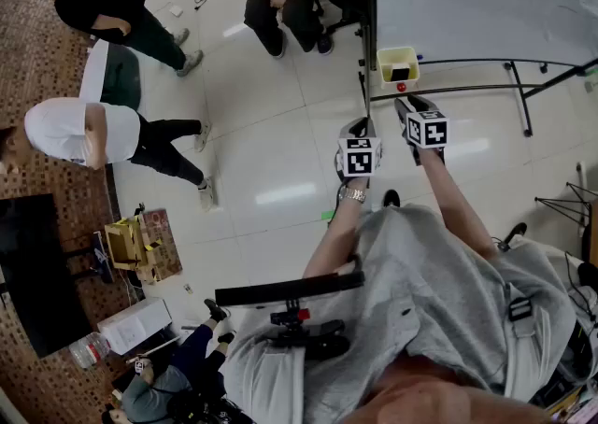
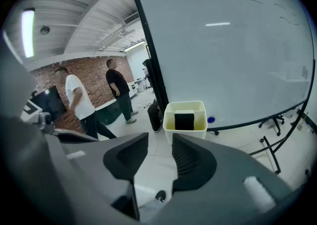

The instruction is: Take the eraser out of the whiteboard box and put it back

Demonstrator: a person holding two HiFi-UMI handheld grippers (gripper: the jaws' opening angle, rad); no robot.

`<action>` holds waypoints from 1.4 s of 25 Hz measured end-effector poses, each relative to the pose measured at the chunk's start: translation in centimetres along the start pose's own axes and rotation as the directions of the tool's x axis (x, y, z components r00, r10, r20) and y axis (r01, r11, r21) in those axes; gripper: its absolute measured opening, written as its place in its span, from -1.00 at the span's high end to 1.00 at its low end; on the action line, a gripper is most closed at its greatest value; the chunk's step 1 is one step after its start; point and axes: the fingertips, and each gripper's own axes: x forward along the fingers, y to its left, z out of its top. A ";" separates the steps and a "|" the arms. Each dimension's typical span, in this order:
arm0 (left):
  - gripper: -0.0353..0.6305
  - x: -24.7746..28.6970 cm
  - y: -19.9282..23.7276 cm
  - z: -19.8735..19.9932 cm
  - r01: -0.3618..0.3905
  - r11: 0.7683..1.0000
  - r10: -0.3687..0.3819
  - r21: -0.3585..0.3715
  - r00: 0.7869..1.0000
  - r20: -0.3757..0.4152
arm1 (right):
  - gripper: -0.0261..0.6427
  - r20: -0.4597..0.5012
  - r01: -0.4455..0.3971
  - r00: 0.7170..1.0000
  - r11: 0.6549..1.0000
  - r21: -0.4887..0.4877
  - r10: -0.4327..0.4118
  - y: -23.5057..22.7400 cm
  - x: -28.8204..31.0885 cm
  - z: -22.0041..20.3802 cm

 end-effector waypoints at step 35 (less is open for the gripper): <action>0.88 9.1 8.2 14.6 0.142 0.988 -0.145 0.061 0.988 0.051 | 0.10 0.005 0.062 0.998 0.996 0.065 -0.062 -4.0 6.1 14.7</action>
